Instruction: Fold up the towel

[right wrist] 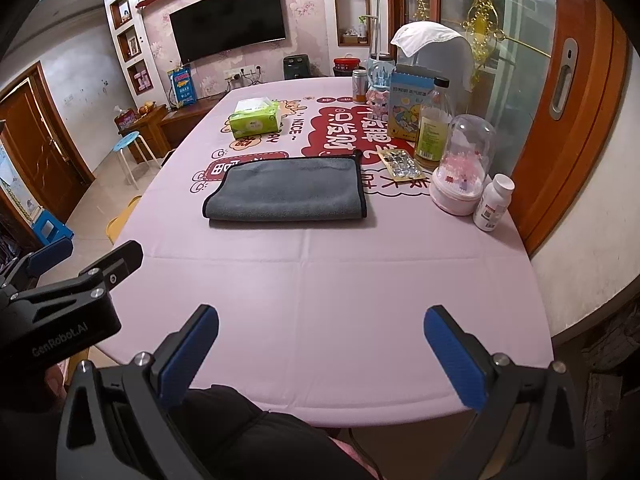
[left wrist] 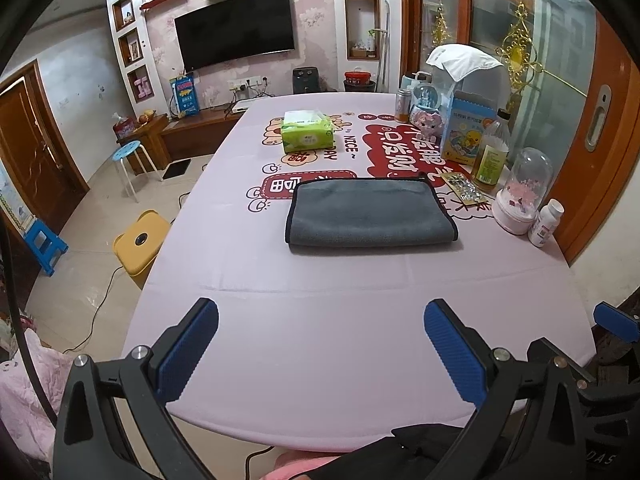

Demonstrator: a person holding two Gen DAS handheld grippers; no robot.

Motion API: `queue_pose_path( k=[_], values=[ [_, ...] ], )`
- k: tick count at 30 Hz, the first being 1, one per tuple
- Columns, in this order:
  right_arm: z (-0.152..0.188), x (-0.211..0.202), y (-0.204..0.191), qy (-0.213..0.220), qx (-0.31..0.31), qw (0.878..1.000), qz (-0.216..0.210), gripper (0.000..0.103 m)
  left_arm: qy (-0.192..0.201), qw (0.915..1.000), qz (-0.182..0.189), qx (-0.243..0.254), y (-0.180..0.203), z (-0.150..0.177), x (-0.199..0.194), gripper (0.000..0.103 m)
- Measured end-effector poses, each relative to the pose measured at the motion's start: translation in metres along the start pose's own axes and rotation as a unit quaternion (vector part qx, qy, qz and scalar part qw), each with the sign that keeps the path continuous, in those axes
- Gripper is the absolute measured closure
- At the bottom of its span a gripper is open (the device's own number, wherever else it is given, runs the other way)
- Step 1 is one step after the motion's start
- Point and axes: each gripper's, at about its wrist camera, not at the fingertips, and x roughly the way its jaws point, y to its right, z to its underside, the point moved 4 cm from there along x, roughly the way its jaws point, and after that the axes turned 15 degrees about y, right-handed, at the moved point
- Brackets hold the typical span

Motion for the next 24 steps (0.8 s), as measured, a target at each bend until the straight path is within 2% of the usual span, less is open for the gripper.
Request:
queue_pose_path(
  k=[24],
  values=[
    [-0.0022,0.0071,-0.0013,-0.006,-0.002,1.0,-0.001,0.0,0.004,1.0,0.001,0.003,0.0019,-0.0041,0.0052,0.001]
  ],
)
